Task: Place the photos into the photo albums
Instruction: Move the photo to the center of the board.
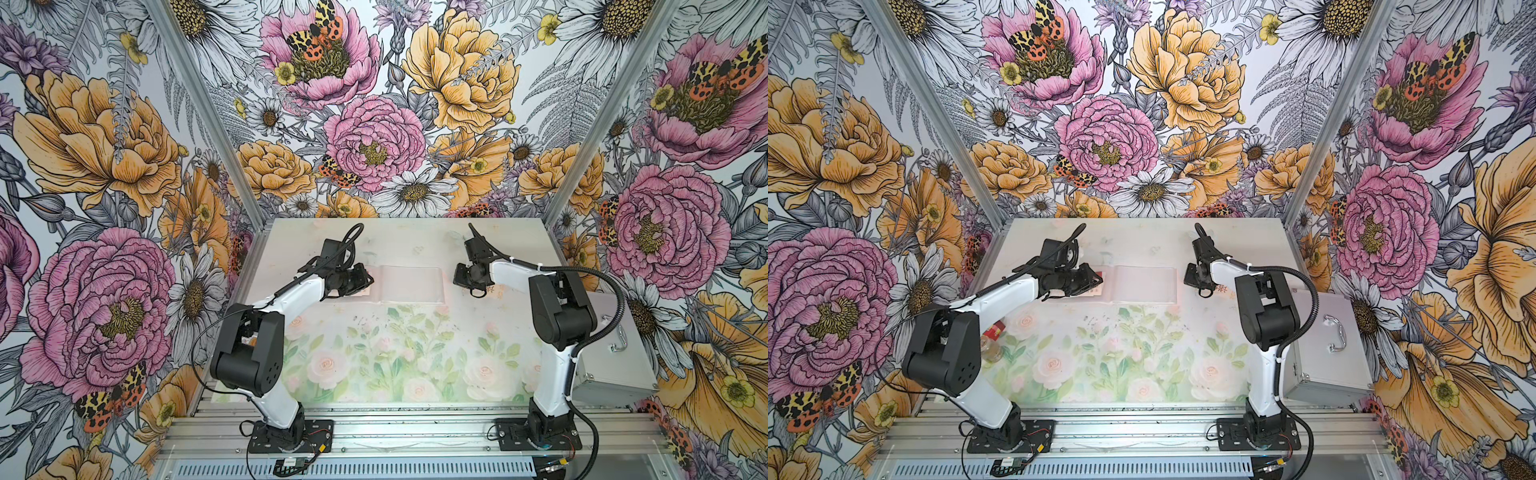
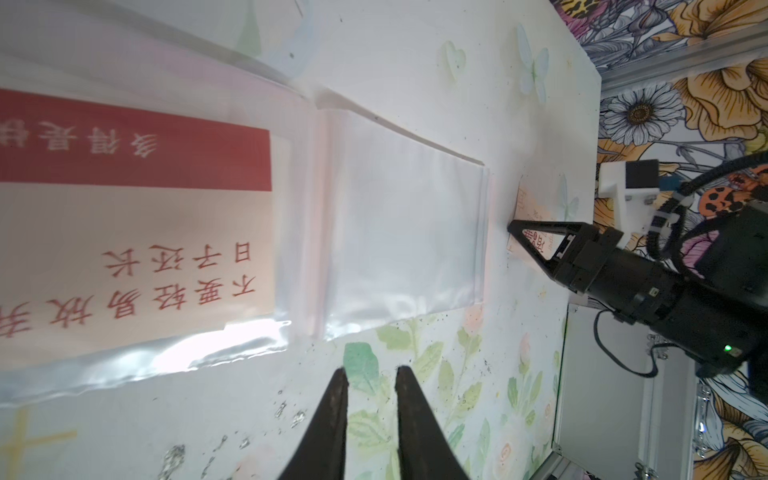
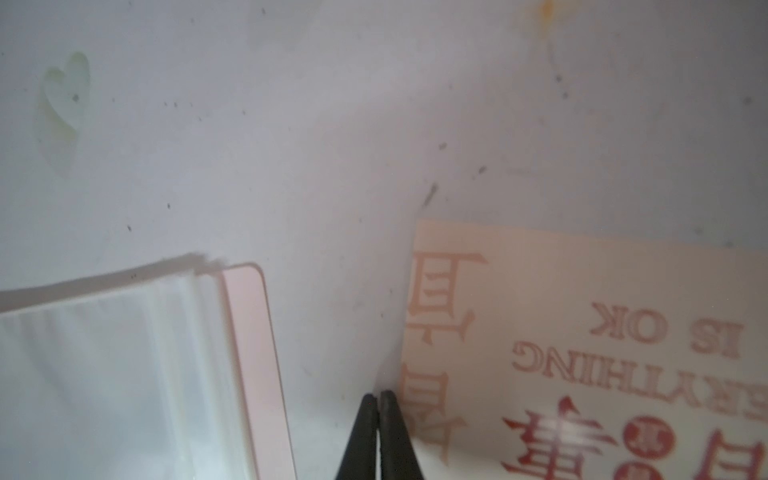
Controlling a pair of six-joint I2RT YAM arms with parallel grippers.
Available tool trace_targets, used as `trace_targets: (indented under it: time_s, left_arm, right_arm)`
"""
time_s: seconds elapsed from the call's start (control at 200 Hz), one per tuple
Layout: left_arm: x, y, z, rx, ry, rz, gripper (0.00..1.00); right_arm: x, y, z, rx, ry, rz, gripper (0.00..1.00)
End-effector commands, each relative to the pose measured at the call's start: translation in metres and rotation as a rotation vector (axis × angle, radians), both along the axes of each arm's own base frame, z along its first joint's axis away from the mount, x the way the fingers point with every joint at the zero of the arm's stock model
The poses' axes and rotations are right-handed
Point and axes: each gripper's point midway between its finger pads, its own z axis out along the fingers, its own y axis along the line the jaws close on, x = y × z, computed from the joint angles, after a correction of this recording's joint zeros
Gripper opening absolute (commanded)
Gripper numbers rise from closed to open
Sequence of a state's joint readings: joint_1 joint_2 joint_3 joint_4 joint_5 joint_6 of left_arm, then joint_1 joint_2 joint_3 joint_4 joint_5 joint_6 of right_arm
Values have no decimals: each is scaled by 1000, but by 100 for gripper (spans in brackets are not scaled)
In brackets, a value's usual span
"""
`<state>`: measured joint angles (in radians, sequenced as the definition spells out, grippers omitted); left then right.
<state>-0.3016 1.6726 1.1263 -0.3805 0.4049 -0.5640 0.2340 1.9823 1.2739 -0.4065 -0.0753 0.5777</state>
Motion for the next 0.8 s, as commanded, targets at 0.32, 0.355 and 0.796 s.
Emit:
trace_targets:
  time_s: [0.32, 0.355, 0.796]
  left_arm:
    - [37, -89, 4, -36, -30, -129, 23]
    - [40, -97, 5, -39, -35, -141, 23]
    - [35, -219, -25, -43, 18, -334, 30]
  right_arm:
    - [-25, -44, 62, 32, -100, -93, 13]
    - [-24, -54, 62, 21, -99, -114, 16]
    - [-19, -137, 27, -66, -13, -306, 52]
